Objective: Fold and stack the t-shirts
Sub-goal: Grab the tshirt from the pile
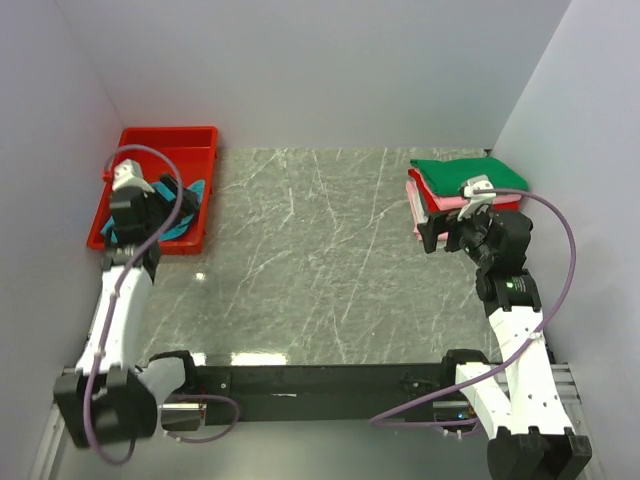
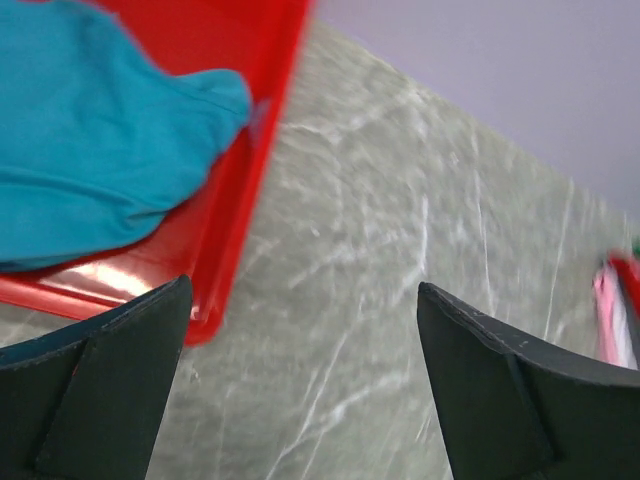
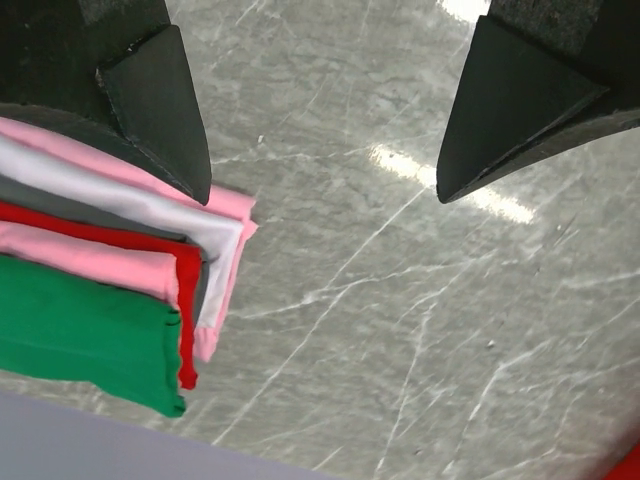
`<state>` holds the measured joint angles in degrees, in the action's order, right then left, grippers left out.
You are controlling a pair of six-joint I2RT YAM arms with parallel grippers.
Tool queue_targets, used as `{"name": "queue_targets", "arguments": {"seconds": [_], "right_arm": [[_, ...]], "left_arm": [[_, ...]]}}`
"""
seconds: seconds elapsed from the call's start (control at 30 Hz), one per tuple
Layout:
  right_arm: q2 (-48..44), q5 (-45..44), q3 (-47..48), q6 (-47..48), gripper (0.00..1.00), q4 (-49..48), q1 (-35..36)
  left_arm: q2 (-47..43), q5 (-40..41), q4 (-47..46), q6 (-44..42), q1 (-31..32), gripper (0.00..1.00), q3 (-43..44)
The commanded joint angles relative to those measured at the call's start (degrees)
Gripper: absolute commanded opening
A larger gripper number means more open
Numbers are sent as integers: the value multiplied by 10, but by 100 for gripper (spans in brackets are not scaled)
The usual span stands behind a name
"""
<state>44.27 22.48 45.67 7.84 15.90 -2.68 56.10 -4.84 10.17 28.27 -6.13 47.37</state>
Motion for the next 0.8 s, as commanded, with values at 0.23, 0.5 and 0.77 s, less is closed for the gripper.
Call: {"name": "queue_targets", "arguments": {"seconds": [0.23, 0.5, 0.77], "right_arm": [[14, 57, 22, 29, 98, 32, -4], [35, 37, 31, 34, 95, 45, -4], [49, 37, 36, 39, 93, 52, -4]], "left_arm": [[379, 124, 173, 205, -80, 93, 323], [615, 265, 336, 241, -81, 84, 600], [738, 313, 393, 227, -83, 78, 700]]}}
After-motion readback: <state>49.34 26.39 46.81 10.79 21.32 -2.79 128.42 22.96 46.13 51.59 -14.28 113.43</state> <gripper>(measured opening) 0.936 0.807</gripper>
